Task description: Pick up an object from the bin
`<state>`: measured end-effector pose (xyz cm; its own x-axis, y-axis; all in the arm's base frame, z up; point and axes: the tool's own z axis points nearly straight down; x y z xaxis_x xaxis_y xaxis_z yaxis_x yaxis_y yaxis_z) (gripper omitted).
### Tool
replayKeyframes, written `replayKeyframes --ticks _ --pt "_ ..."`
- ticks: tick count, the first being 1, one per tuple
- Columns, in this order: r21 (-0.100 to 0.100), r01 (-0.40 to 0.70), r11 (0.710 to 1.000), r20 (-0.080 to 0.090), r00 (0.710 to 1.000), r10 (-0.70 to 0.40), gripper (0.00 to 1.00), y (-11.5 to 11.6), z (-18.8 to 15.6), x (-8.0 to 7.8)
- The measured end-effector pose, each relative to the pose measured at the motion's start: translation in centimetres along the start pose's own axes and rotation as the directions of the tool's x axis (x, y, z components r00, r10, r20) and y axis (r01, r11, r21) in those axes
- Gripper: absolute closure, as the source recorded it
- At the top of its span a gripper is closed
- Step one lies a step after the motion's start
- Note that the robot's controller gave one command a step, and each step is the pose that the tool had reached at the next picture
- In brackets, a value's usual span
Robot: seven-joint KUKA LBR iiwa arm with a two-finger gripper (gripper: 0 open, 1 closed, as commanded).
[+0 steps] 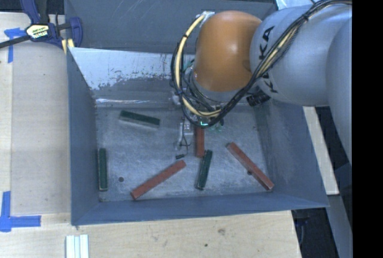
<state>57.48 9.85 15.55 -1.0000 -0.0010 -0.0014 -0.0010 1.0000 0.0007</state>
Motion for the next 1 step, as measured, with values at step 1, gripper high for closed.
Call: replayKeyframes --ticks 1 --pt "0.0 -0.001 1.0 0.002 1.0 0.001 0.0 -0.03 -0.07 -0.06"
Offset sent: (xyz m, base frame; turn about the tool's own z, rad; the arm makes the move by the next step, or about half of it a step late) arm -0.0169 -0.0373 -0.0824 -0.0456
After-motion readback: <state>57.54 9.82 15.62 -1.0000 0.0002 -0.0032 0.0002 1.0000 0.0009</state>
